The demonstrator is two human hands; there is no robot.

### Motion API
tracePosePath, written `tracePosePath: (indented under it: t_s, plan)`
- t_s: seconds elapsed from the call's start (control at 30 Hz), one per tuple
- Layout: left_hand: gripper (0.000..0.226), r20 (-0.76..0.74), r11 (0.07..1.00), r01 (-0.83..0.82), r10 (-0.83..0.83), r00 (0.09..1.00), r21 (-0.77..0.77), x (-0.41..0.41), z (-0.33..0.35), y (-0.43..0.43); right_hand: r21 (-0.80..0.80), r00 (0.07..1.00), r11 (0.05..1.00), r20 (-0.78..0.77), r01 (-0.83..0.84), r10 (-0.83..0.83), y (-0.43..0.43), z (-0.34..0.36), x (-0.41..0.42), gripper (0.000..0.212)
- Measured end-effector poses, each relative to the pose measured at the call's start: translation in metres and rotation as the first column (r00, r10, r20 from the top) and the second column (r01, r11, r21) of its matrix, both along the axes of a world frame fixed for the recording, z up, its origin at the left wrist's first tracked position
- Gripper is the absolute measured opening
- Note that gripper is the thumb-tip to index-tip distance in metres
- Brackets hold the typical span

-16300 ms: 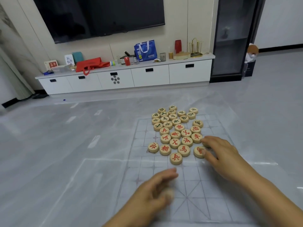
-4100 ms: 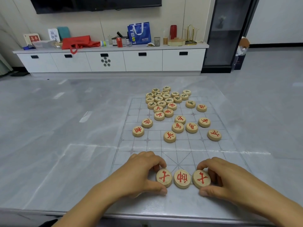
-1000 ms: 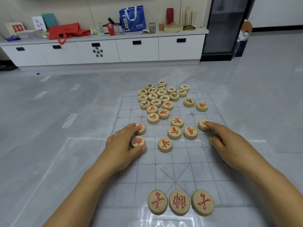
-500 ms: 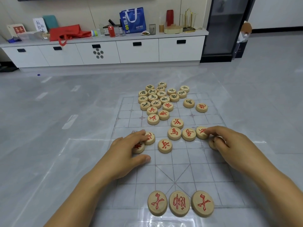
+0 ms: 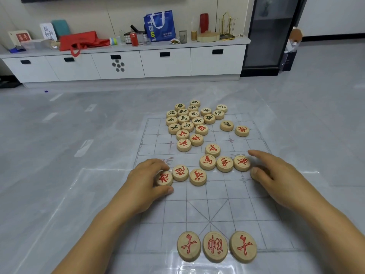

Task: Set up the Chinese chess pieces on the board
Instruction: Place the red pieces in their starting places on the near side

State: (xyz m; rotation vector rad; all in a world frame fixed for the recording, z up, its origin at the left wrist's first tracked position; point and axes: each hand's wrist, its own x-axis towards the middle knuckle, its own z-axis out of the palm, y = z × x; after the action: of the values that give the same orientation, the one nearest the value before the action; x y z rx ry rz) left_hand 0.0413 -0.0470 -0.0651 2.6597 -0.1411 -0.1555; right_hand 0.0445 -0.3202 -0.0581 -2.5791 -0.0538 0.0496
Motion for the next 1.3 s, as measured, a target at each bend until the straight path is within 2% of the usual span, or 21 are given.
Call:
tracePosePath:
  t_s: [0.1, 0.3, 0.4, 0.5, 0.7, 0.9, 1.1, 1.2, 1.3]
  plan:
    - [0.044, 0.04, 0.999, 0.024, -0.025, 0.999, 0.022, 0.0, -0.002, 0.001, -0.002, 0.999, 0.999, 0.01, -0.045, 0.045, 0.002, 0.001, 0.0, 0.041]
    - [0.054, 0.109, 0.999, -0.033, 0.033, 0.993, -0.006, 0.001, -0.004, 0.0, 0.07, 1.0, 0.998, 0.023, -0.003, 0.001, 0.0, 0.002, -0.001, 0.038]
    - [0.068, 0.072, 0.986, -0.166, 0.166, 0.984, -0.002, 0.003, -0.001, 0.005, 0.068, 0.997, 0.996, 0.036, 0.065, -0.068, -0.006, 0.002, 0.001, 0.038]
    - [0.068, 0.006, 0.978, -0.211, 0.211, 0.978, -0.005, 0.005, 0.001, 0.009, 0.041, 0.994, 0.994, 0.03, 0.104, -0.105, -0.012, 0.002, 0.003, 0.038]
    - [0.049, 0.024, 0.987, -0.16, 0.16, 0.987, 0.012, 0.004, 0.0, 0.009, 0.027, 0.998, 0.998, -0.004, 0.057, -0.057, -0.011, 0.001, 0.001, 0.044]
    - [0.048, -0.003, 0.995, -0.087, 0.087, 0.996, 0.057, 0.0, 0.002, 0.01, -0.038, 0.999, 0.999, 0.02, -0.031, 0.031, -0.005, -0.002, 0.001, 0.051]
    - [0.039, -0.039, 0.997, -0.077, 0.077, 0.996, 0.019, -0.005, 0.006, 0.01, -0.227, 0.989, 0.967, 0.061, -0.115, 0.132, 0.008, -0.006, 0.002, 0.058]
    - [0.049, -0.047, 0.998, -0.066, 0.067, 0.997, 0.019, -0.007, 0.006, 0.012, -0.249, 0.988, 0.963, 0.094, -0.099, 0.126, 0.007, -0.008, 0.003, 0.052]
    - [0.059, -0.022, 0.999, -0.04, 0.04, 0.999, -0.003, -0.01, 0.005, 0.012, -0.2, 0.987, 0.971, 0.067, -0.13, 0.146, 0.004, -0.009, 0.002, 0.05]
